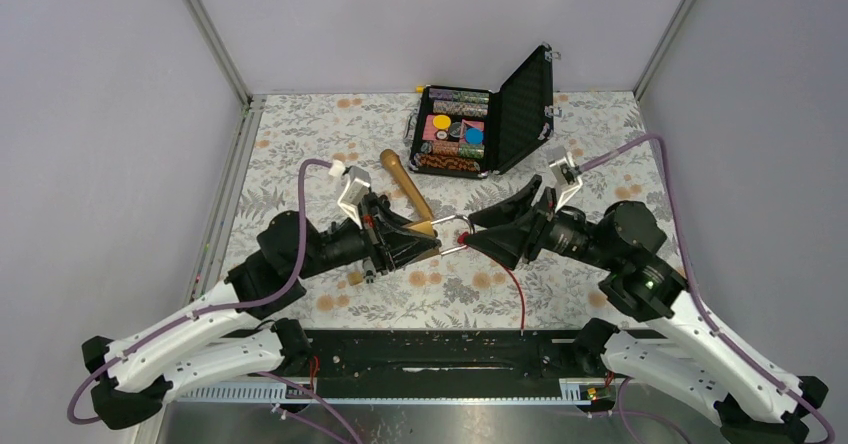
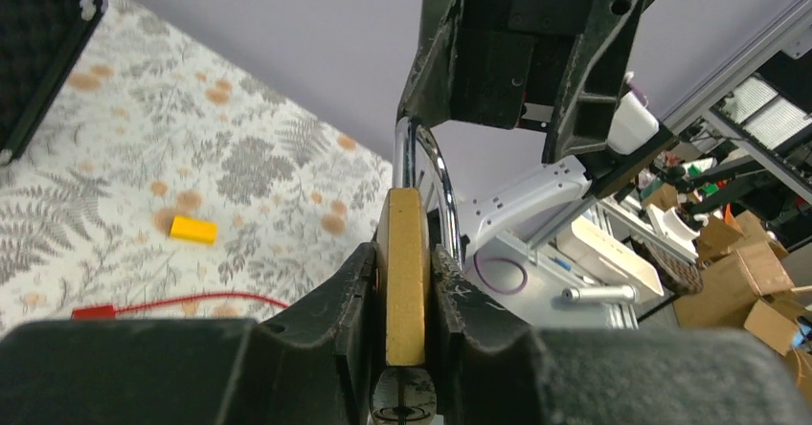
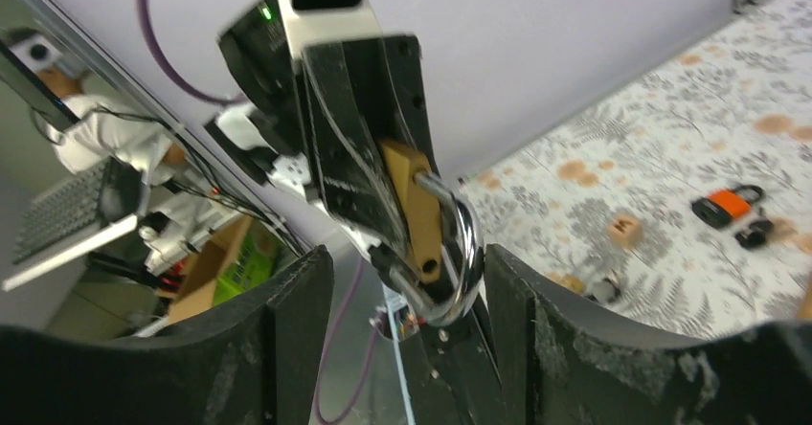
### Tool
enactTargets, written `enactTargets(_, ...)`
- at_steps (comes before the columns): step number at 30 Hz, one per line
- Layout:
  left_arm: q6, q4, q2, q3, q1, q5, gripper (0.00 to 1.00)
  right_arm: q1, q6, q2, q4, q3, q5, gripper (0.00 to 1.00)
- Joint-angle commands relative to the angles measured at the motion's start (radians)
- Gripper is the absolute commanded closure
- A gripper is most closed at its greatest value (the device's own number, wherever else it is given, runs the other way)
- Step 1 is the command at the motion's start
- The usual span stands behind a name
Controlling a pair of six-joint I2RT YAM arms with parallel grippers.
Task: Lock with the key
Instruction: Lock the lock.
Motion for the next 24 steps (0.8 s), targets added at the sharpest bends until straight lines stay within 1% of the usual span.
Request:
enactTargets(1,-0.021,-0.062,0.012,0.171,0.004,0.023,1.00,0.003,-0.155,-0.062,-0.310,0.086,0.003,0.35)
enactTargets(3,-0.011,-0.091,0.027,0.190,0.004,0.041,1.00,0.003,-0.157,-0.059,-0.356,0.096,0.023,0.35)
enactTargets(5,-0.010,-0.093,0.040,0.201,0.006,0.066,1.00,0.003,-0.151,-0.047,-0.377,0.099,0.047,0.37)
enactTargets(7,-0.012,-0.103,0.057,0.218,0.007,0.099,1.00,0.003,-0.141,-0.043,-0.355,0.080,0.073,0.53)
enactTargets(8,-0.011,-0.121,0.069,0.228,0.009,0.115,1.00,0.003,-0.133,-0.046,-0.314,0.062,0.055,0.59)
enactTargets(9,-0.008,-0.125,0.080,0.237,0.010,0.131,1.00,0.003,-0.126,-0.052,-0.269,0.039,0.028,0.63)
enactTargets(10,-0.006,-0.127,0.091,0.243,0.010,0.149,1.00,0.003,-0.120,-0.060,-0.219,0.018,0.004,0.63)
enactTargets(11,0.000,-0.128,0.097,0.245,0.012,0.164,1.00,0.003,-0.117,-0.068,-0.188,0.001,-0.010,0.61)
enactTargets(13,0.011,-0.134,0.106,0.251,0.011,0.182,1.00,0.003,-0.132,-0.085,-0.183,-0.012,-0.018,0.49)
enactTargets(14,0.018,-0.139,0.110,0.256,0.013,0.193,1.00,0.003,-0.141,-0.093,-0.154,-0.017,-0.020,0.44)
enactTargets(16,0.036,-0.155,0.123,0.271,0.016,0.222,1.00,0.003,-0.149,-0.106,-0.134,-0.027,-0.022,0.43)
enactTargets(17,0.044,-0.158,0.133,0.277,0.017,0.242,1.00,0.004,-0.150,-0.109,-0.127,-0.032,-0.024,0.45)
enactTargets(18,0.051,-0.163,0.141,0.286,0.018,0.258,1.00,0.003,-0.154,-0.107,-0.124,-0.033,-0.022,0.53)
enactTargets(19,0.054,-0.171,0.147,0.294,0.018,0.271,1.00,0.003,-0.159,-0.108,-0.124,-0.038,-0.022,0.68)
enactTargets(20,0.054,-0.178,0.152,0.302,0.018,0.284,1.00,0.003,-0.160,-0.112,-0.122,-0.046,-0.019,0.80)
enactTargets(21,0.047,-0.178,0.155,0.305,0.018,0.292,1.00,0.003,-0.155,-0.120,-0.109,-0.065,-0.015,0.88)
enactTargets(22,0.037,-0.167,0.153,0.302,0.018,0.303,1.00,0.003,-0.149,-0.132,-0.081,-0.092,-0.014,0.88)
enactTargets(24,0.007,-0.123,0.145,0.279,0.018,0.319,1.00,0.003,-0.148,-0.153,-0.038,-0.145,-0.028,0.85)
